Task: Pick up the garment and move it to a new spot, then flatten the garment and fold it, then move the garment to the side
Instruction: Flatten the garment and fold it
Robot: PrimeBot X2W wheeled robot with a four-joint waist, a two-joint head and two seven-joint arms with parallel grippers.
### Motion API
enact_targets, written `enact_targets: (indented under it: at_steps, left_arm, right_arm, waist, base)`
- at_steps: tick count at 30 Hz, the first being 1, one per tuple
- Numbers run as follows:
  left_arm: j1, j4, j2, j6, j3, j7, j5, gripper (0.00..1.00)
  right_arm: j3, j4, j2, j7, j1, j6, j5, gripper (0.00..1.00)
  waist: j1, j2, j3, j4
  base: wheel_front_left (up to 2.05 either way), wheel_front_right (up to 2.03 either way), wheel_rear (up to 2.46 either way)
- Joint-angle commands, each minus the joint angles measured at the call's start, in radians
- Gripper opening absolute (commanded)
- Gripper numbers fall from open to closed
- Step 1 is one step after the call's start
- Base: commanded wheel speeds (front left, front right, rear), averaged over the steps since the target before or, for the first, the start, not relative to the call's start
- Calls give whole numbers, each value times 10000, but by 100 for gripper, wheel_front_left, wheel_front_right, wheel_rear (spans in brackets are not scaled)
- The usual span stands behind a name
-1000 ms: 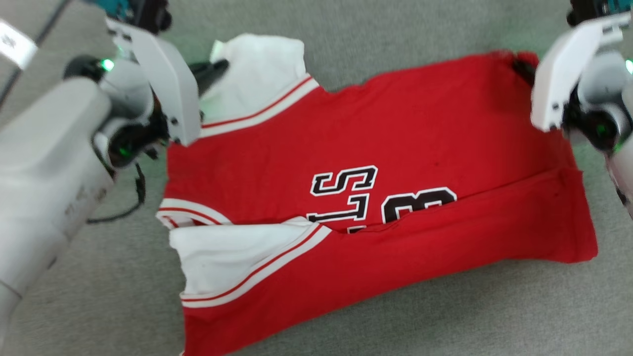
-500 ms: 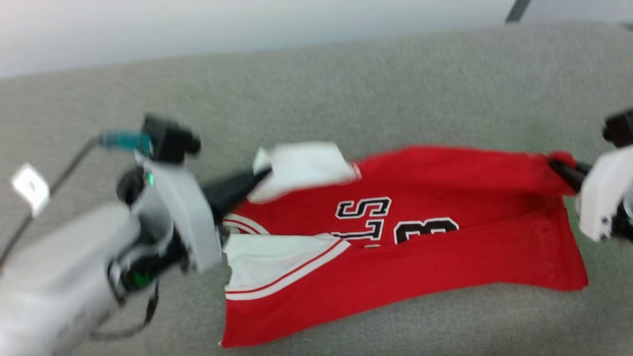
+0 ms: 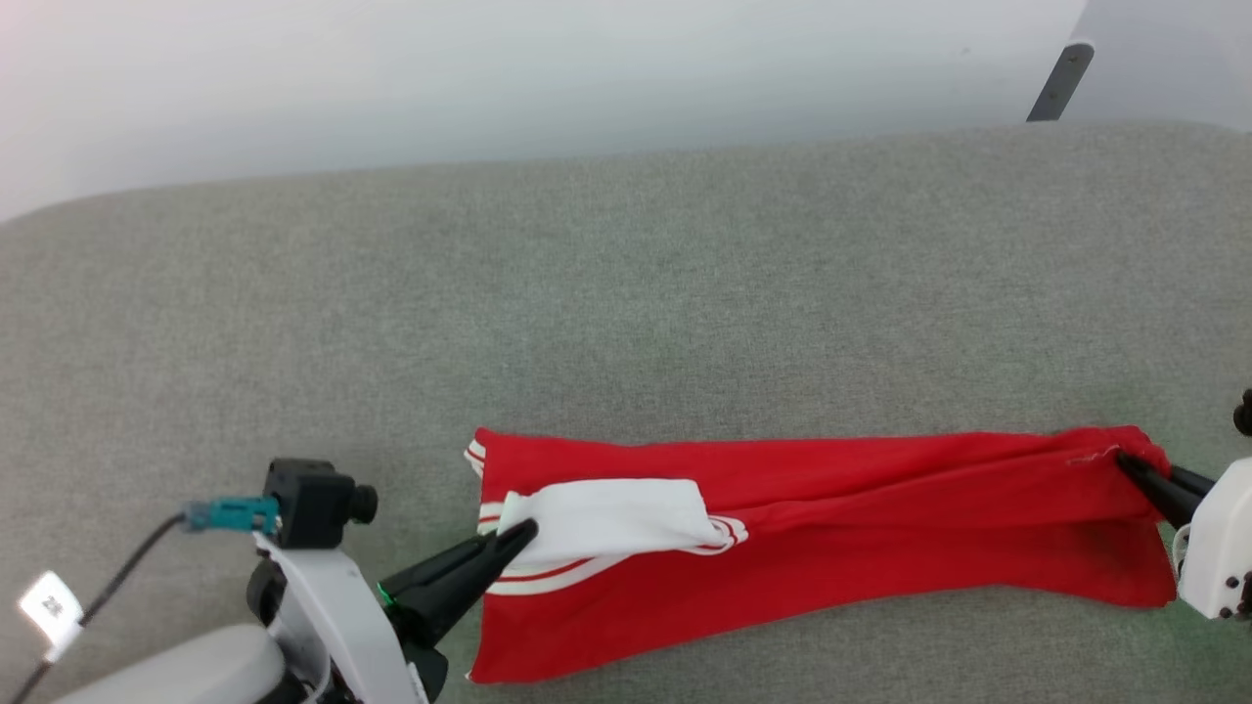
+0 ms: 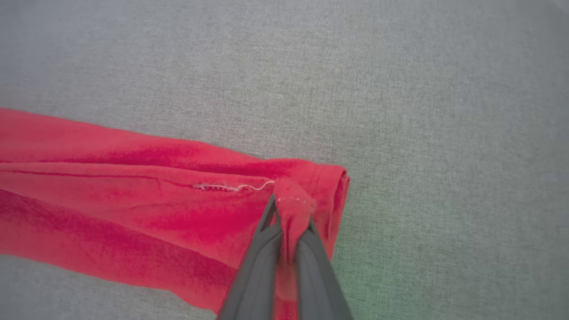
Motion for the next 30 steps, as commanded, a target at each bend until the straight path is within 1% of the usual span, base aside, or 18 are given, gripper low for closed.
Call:
enact_targets:
  at_steps: [1,3,8,10,12,14,16,17,18,19,20,21,22,23,27,30]
  left_arm:
    - [191,173,-146,51,16,-118,-58,0]
    - [362,594,-344,76,-6,-203,93,0]
    - [590,1922,-1186,-90,41,-366,-17,0]
    - [536,2530,-1479,-112,-24,-292,390,0]
    - [611,3102,-1877,-169,-60,-291,565,0]
    - [654,3573,-2168,-186,-67,-328,599,15]
    - [642,4058,-2330,-223,-74,-363,801,16]
    - [621,4314,-2414,-232,-93,-368,989,20]
    - [628,4533,-2518,-234,-109,-400,1155,28]
    - [705,4698,-2631,-219,-88,-416,1140,42]
    - [794,4796,-2749,-224,-3,-459,1071,51]
    - [862,4881,-2831,-233,95,-482,1024,76]
    - [921,4920,-2880,-241,177,-523,1040,97]
    - [961,4944,-2920,-246,257,-551,1060,100]
    - [1166,4768,-2972,-256,786,-607,1194,100]
    - [1511,4478,-3075,-260,1582,-594,1496,100]
  right_arm:
    - [-180,134,156,-117,198,-4,13,0]
    - [-405,384,342,-258,312,-4,-94,0]
    - [-716,1192,930,-545,320,-4,-425,0]
    - [-713,1448,1128,-607,259,-4,-539,0]
    - [-707,1661,1325,-665,208,-4,-603,0]
    - [-666,1819,1475,-714,188,-4,-670,0]
    - [-620,1893,1591,-776,157,-4,-707,0]
    - [-594,1897,1624,-832,127,-4,-729,0]
    - [-564,1883,1635,-894,80,-4,-769,21]
    - [-538,1864,1653,-950,43,-3,-797,45]
    - [-534,1842,1650,-1020,50,-3,-795,84]
    - [-538,1811,1621,-1072,62,-3,-803,100]
    - [-550,1776,1573,-1115,98,-3,-782,100]
    - [-557,1703,1516,-1140,145,-3,-732,100]
    - [-666,1255,1147,-1037,468,-4,-548,100]
    - [-922,899,824,-885,756,-3,-337,100]
  waist:
    - [0,0,108,7]
    - [0,0,232,6]
    - [0,0,540,29]
    - [0,0,637,33]
    - [0,0,700,31]
    - [0,0,735,27]
    - [0,0,756,6]
    - [0,0,755,-9]
    - [0,0,745,-23]
    - [0,0,716,-43]
    - [0,0,660,-41]
    - [0,0,606,-38]
    - [0,0,539,-24]
    - [0,0,471,-2]
    - [0,0,168,182]
    - [0,0,-19,443]
  base:
    - [0,0,0]
    - [0,0,0]
    - [0,0,0]
    - [0,0,0]
    - [0,0,0]
    - [0,0,0]
    - [0,0,0]
    - [0,0,0]
    - [0,0,0]
    - [0,0,0]
    - [0,0,0]
    - [0,0,0]
    - [0,0,0]
    - [0,0,0]
    - [0,0,0]
    - [0,0,0]
